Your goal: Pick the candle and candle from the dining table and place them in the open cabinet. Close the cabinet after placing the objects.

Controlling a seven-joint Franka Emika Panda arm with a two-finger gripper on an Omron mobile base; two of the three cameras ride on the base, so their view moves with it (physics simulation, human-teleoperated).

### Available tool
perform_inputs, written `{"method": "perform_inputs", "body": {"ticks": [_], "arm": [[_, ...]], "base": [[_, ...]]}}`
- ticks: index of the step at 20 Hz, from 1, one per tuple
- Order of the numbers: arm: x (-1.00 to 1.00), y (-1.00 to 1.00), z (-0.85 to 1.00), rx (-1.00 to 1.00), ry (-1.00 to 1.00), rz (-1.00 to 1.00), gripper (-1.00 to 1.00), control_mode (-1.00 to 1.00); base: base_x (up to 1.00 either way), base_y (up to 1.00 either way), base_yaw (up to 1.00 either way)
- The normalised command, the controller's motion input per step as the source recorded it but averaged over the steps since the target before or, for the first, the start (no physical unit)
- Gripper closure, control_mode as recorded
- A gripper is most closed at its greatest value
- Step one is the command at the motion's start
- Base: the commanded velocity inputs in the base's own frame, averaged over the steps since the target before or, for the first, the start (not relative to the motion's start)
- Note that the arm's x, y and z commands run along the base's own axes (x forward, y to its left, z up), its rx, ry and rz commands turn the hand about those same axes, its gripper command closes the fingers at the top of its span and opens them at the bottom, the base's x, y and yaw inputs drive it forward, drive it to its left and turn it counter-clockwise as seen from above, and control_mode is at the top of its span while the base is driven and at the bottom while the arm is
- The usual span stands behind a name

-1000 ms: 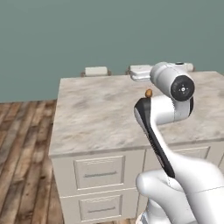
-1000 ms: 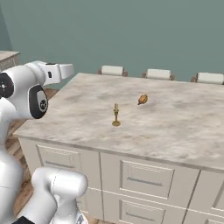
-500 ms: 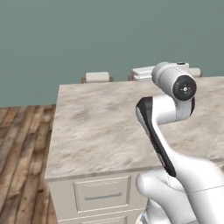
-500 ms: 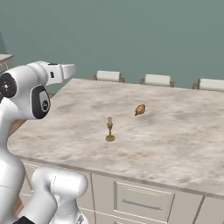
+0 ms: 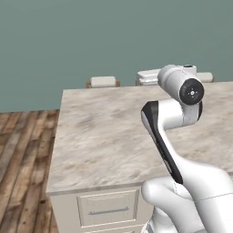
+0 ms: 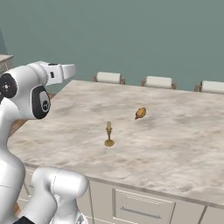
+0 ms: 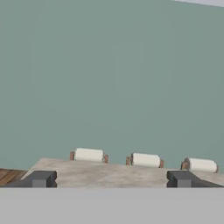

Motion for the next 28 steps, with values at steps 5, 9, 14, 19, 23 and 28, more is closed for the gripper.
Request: {"method": "perform_inputs", "body": {"ticks": [5,9,14,19,23,28], "arm": [[0.0,0.0,0.0,0.0,0.0,0.0,-1.0,1.0],[0.0,0.0,0.0,0.0,0.0,0.0,-1.0,1.0],[0.0,0.0,0.0,0.0,0.0,0.0,-1.0,-1.0],[-0.13,-0.04,0.0,0.02,-0.01,0.0,-1.0,-1.0],[-0.16,-0.26,0.0,0.1,0.01,0.0,-1.0,-1.0],[-0.03,-0.41,-0.02,0.13,0.09,0.02,-1.0,-1.0]], "base": [[0.36,-0.07,0.04],[0.66,0.0,0.0],[0.22,0.0,0.0],[0.0,0.0,0.0],[0.0,0.0,0.0],[0.0,0.0,0.0]]}}
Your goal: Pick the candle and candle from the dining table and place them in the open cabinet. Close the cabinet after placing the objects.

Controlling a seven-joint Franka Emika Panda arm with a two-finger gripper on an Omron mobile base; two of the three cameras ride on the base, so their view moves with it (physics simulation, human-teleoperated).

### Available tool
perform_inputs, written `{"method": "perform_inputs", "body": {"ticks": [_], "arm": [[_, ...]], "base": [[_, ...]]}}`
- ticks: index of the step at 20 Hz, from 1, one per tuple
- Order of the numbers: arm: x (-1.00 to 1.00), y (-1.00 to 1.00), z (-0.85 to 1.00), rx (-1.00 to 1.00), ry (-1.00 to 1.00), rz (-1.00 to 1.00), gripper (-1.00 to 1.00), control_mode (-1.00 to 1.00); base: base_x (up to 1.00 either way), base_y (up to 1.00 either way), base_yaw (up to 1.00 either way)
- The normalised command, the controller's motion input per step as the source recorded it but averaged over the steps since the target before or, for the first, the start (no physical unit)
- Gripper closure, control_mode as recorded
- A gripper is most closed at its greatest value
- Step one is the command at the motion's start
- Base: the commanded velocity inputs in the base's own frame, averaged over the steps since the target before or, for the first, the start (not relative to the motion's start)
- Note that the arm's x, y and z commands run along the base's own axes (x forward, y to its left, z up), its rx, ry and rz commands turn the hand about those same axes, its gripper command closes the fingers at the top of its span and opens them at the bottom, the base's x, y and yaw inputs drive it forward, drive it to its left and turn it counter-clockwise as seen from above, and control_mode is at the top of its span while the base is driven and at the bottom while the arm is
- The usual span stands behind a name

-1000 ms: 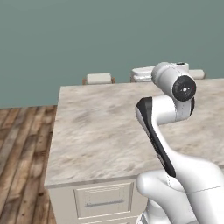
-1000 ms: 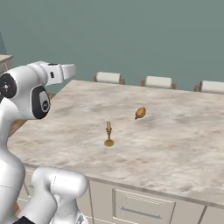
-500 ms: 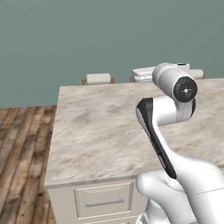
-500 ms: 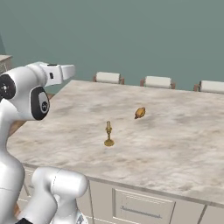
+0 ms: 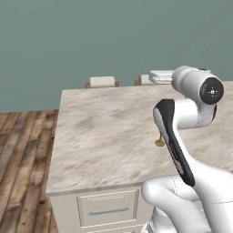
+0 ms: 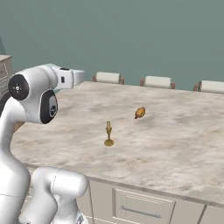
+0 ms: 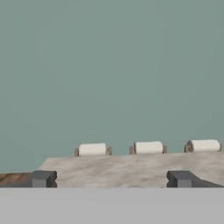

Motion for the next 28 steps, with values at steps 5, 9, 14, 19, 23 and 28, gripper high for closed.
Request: {"method": "perform_inputs", "body": {"ticks": [5,9,14,19,23,28], "arm": [[-0.08,-0.12,-0.17,0.06,0.16,0.09,-1.0,-1.0],[-0.16,-0.25,-0.28,0.02,0.09,0.16,-1.0,-1.0],[-0.31,-0.46,-0.3,0.01,0.01,0.2,-1.0,-1.0],[-0.32,-0.44,-0.28,0.0,0.0,0.18,-1.0,-1.0],[-0.38,-0.45,-0.23,0.0,0.0,0.18,-1.0,-1.0],[-0.41,-0.43,-0.23,0.0,0.0,0.16,-1.0,-1.0]], "base": [[0.0,0.0,0.0],[0.0,0.0,0.0],[0.0,0.0,0.0],[0.0,0.0,0.0],[0.0,0.0,0.0],[0.0,0.0,0.0]]}}
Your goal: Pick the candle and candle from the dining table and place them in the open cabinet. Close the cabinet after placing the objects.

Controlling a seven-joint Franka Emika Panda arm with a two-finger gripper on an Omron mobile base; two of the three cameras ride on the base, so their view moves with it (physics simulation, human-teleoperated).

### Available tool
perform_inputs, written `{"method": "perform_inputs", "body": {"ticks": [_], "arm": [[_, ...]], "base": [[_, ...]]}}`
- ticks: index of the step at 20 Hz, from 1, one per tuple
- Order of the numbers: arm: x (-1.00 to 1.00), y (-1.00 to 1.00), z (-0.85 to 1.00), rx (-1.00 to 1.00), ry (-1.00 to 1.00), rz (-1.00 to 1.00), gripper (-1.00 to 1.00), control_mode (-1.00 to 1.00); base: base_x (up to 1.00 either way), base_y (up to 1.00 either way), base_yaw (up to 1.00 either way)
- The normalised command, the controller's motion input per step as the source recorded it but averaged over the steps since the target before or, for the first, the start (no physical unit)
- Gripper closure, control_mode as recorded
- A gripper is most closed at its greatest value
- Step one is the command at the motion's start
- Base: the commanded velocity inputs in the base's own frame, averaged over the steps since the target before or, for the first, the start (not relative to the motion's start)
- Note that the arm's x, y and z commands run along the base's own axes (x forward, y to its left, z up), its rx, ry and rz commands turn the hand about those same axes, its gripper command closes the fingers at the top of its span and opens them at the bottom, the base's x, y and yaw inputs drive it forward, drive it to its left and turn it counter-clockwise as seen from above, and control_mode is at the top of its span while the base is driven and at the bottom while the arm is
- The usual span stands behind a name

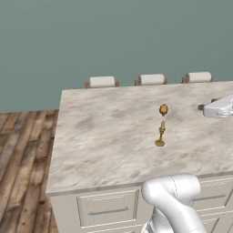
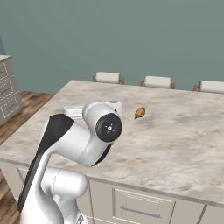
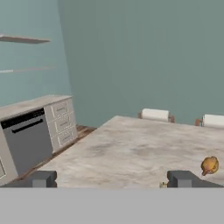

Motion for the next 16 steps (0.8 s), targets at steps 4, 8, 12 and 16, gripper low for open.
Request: {"method": "perform_inputs", "body": {"ticks": [4,8,12,16], "arm": [[-0.38,-0.34,-0.27,0.0,0.0,0.13,-1.0,-1.0],[-0.2,-0.2,-0.34,0.0,0.03,0.08,-1.0,-1.0],[-0.02,-0.11,-0.28,-0.04,0.0,0.05,-1.0,-1.0],[0.0,-0.1,-0.37,-0.07,0.02,0.04,-1.0,-1.0]], "base": [[0.0,0.0,0.0],[0.0,0.0,0.0],[0.0,0.0,0.0],[0.0,0.0,0.0]]}}
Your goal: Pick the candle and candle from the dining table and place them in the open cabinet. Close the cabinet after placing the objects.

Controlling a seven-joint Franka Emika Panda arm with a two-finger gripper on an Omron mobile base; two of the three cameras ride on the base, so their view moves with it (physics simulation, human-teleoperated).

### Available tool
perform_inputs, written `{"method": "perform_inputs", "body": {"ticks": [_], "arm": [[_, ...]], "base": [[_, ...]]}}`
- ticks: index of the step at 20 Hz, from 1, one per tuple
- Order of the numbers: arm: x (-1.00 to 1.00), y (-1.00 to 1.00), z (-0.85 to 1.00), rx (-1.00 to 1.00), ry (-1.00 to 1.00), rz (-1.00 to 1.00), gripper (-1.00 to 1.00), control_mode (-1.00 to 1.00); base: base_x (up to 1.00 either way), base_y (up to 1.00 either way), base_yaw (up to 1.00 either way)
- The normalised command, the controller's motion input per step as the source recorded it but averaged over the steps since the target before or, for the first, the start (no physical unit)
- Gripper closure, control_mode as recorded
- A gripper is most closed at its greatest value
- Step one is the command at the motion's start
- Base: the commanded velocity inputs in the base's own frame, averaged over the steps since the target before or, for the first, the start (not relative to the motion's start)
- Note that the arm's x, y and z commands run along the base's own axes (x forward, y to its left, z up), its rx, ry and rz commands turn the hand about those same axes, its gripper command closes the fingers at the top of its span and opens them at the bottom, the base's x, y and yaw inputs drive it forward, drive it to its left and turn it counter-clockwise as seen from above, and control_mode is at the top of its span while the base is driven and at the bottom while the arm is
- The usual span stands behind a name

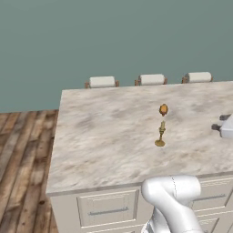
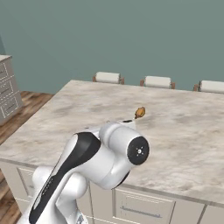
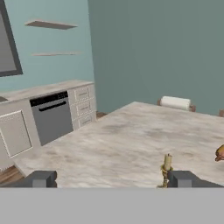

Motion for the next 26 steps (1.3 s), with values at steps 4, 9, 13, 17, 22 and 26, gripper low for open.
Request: {"method": "perform_inputs", "body": {"ticks": [4,9,13,17,22,26], "arm": [[0.1,-0.09,-0.46,-0.1,0.0,0.05,-1.0,-1.0],[0.22,-0.01,-0.54,-0.12,0.0,0.04,-1.0,-1.0],[0.32,-0.01,-0.4,-0.12,0.0,0.02,-1.0,-1.0],[0.36,-0.01,-0.3,-0.07,0.03,0.0,-1.0,-1.0],[0.35,0.0,-0.34,-0.04,0.0,0.01,-1.0,-1.0],[0.3,0.0,-0.31,-0.01,0.0,0.02,-1.0,-1.0]], "base": [[0.0,0.0,0.0],[0.0,0.0,0.0],[0.0,0.0,0.0],[0.0,0.0,0.0],[0.0,0.0,0.0],[0.0,0.0,0.0]]}}
